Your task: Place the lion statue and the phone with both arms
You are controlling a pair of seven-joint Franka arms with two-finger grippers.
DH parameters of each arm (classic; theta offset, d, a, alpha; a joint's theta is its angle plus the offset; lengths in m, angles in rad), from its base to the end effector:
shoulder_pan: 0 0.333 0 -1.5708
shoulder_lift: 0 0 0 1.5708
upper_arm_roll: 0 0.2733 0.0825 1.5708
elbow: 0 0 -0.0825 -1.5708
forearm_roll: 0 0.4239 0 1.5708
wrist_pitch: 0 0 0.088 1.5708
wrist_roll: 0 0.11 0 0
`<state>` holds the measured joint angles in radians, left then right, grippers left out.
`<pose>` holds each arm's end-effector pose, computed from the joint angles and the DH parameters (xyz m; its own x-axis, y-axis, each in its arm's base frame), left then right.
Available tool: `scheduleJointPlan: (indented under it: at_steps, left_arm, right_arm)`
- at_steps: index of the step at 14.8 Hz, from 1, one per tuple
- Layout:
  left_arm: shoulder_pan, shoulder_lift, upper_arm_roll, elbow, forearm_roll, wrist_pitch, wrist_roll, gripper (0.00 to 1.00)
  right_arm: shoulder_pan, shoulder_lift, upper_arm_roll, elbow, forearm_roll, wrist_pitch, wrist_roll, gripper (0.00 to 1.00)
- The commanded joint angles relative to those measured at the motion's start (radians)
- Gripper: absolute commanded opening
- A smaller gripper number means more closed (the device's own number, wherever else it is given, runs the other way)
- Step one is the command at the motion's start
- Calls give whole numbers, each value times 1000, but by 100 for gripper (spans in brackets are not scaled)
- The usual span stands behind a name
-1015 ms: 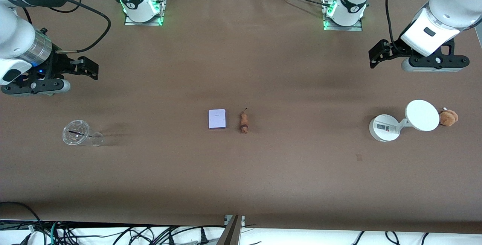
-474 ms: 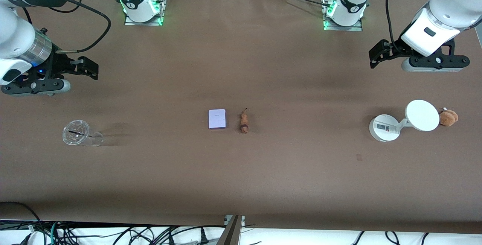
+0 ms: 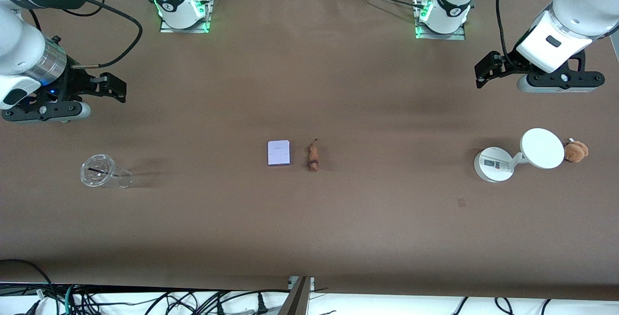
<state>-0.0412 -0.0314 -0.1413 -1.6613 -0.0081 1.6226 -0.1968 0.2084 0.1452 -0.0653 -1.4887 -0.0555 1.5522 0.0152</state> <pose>0.5791 -0.1087 0.5552 0.9999 0.0148 -0.0082 0.0148 -0.9999 0.0021 0.6223 0.0857 0.5307 0.9888 0.1260 -0.0803 0.1314 -0.9891 0.0660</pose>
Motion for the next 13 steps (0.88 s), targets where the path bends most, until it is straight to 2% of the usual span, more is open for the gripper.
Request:
scheduleJointPlan:
  at_steps: [1, 13]
  left_arm:
    - [1, 2, -1, 15, 0, -18, -6, 100]
    - [0, 4, -7, 15, 2, -15, -6, 100]
  right_arm:
    - [0, -7, 4, 10, -12, -9, 6, 100]
    - [0, -7, 2, 8, -9, -8, 8, 100]
